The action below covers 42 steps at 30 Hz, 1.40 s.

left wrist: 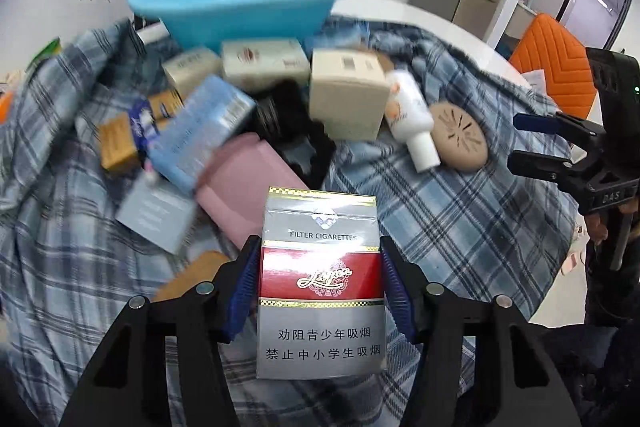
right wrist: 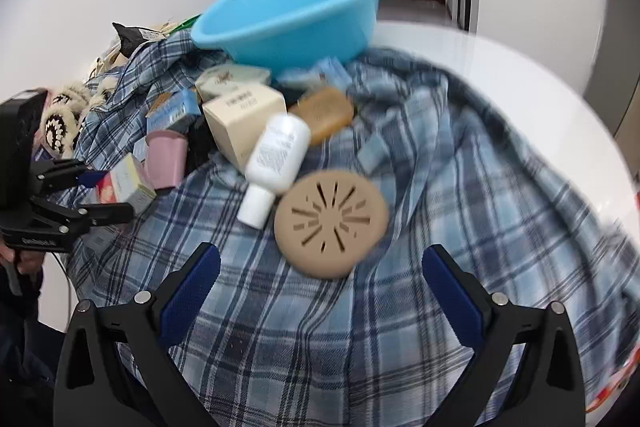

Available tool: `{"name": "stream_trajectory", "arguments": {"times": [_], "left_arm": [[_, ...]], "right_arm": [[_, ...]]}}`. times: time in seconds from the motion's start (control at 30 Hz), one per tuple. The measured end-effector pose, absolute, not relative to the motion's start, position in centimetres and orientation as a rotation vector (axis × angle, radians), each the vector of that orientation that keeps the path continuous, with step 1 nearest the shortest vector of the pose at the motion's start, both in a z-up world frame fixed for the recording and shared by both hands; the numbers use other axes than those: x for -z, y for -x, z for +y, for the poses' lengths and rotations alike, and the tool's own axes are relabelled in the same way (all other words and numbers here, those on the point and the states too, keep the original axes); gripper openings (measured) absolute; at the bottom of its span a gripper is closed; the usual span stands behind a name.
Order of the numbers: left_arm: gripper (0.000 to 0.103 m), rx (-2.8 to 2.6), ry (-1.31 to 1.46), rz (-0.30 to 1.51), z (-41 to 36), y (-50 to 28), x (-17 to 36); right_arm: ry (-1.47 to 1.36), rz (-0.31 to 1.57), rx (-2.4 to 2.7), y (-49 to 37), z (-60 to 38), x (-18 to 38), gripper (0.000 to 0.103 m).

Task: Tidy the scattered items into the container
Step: 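Grasp the red cigarette pack with the left gripper while the right gripper grasps the white lotion bottle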

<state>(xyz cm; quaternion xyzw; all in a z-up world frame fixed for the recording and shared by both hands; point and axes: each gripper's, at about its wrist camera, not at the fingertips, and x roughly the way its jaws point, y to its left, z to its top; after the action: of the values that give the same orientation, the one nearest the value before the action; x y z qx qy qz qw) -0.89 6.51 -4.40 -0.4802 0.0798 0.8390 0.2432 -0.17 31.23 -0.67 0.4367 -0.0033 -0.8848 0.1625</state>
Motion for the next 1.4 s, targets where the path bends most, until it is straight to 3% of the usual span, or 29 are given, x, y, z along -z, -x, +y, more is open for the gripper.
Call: {"name": "stream_trajectory", "arguments": {"times": [0.27, 0.43, 0.6, 0.8, 1.13, 1.33, 1.4], "left_arm": [[0.06, -2.383, 1.266, 0.152, 3.9, 1.5, 3.2], [0.06, -2.363, 1.254, 0.07, 3.0, 1.9, 3.5], [0.06, -2.364, 1.247, 0.035, 1.9, 2.0, 3.5], [0.06, -2.363, 1.258, -0.007, 1.5, 2.1, 3.7], [0.06, -2.328, 1.228, 0.002, 2.8, 1.6, 3.6], [0.06, -2.33, 1.206, 0.009, 3.1, 1.3, 2.9], [0.06, -2.339, 1.198, 0.013, 3.1, 1.3, 2.7]], "right_arm": [[-1.172, 0.161, 2.557, 3.0, 27.5, -1.2, 0.099], [-1.252, 0.198, 2.558, 7.0, 25.0, 1.1, 0.073], [-1.34, 0.108, 2.529, 9.1, 24.5, 3.2, 0.062], [-1.338, 0.17, 2.512, 8.7, 23.0, 4.0, 0.043], [-1.251, 0.106, 2.445, 4.7, 23.4, 1.7, 0.039], [-1.173, -0.05, 2.413, 3.2, 23.5, 0.9, 0.038], [-1.109, -0.009, 2.454, 2.2, 23.1, -0.3, 0.038]]}}
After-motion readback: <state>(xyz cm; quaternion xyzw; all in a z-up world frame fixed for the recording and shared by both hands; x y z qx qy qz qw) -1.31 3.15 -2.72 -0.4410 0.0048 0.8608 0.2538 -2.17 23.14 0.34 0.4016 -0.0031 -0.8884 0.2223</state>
